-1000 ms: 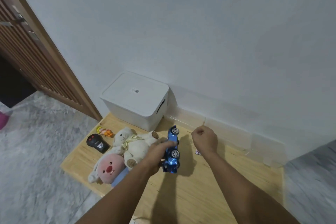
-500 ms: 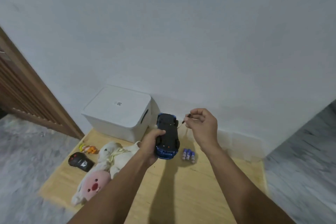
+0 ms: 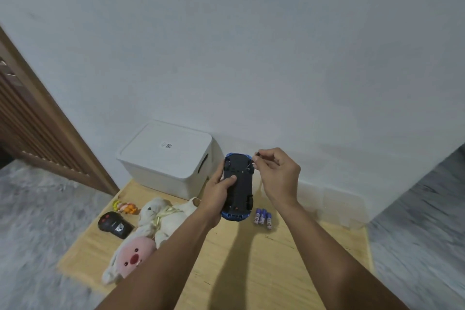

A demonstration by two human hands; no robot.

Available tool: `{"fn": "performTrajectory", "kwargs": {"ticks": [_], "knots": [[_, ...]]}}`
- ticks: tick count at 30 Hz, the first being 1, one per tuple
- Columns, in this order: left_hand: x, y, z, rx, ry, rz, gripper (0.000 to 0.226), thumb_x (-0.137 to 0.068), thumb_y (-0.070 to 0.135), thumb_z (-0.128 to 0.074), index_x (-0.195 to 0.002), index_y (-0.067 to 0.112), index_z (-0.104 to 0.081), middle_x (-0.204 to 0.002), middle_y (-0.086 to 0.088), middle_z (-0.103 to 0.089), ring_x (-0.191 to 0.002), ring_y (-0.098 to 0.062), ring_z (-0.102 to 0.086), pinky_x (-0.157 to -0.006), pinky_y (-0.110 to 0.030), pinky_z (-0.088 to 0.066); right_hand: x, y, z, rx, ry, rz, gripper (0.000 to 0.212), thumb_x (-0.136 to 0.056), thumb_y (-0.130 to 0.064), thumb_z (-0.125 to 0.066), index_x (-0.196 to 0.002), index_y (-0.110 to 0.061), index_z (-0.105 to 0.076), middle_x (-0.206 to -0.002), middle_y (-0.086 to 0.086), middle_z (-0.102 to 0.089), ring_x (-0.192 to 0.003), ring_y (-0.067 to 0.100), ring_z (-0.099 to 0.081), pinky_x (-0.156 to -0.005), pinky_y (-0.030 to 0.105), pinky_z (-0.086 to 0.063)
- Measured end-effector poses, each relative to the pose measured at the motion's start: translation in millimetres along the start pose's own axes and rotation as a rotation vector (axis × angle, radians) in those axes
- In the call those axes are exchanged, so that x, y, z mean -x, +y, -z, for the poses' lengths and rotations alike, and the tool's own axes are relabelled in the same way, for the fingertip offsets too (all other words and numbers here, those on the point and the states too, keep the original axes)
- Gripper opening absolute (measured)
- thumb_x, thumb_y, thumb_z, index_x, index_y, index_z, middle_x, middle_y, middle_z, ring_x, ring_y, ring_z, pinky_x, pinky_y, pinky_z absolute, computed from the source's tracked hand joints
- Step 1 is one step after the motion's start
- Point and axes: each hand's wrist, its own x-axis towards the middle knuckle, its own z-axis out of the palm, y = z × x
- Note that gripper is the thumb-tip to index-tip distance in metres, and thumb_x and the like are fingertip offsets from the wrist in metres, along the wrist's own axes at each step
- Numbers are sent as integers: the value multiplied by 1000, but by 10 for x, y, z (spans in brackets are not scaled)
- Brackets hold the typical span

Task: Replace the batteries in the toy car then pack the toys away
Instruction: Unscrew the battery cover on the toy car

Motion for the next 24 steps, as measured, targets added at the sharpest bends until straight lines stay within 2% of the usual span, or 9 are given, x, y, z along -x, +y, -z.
{"fn": "performTrajectory", "kwargs": {"ticks": [7,11,16,20,24], "knots": [[7,8,1,-6,4,-6,48,-95,13,-55,-100,61,-60,-103,2,-75,-98,-31,-70,-89,-54,-54,3,2,-16,32,-17,34,22,-80,1,-72,-77,-20,-68,-77,-1,-72,-75,14,-73,-75,35,-60],[11,1,-1,2,-6,1,47,-95,15,-56,-111,59,-57,-104,1,-75,-100,-32,-69,-91,-57,-52,-11,4,-11,51,-26,51,24,-81,1,-72,-76,-23,-67,-77,-2,-72,-76,14,-73,-75,33,-60],[12,6,-2,5,-10,3,48,-95,15,-55,-122,54,-55,-108,-2,-74,-101,-33,-69,-92,-57,-52,-24,28,3,63,-24,56,11,-81,0,-72,-82,-10,-70,-78,-1,-71,-76,15,-72,-74,33,-61],[16,-2,-6,-5,-4,3,49,-95,15,-55,-130,50,-53,-109,-3,-73,-101,-33,-68,-92,-57,-52,-29,34,0,73,-43,57,13,-81,0,-72,-81,-13,-70,-78,-2,-71,-76,16,-72,-74,34,-60],[12,2,-10,-9,-1,-1,47,-96,15,-54,-118,57,-54,-104,-1,-75,-97,-32,-70,-89,-55,-54,-42,36,-3,116,-93,65,11,-81,0,-71,-84,-11,-70,-81,-4,-71,-76,14,-72,-76,33,-60]]}}
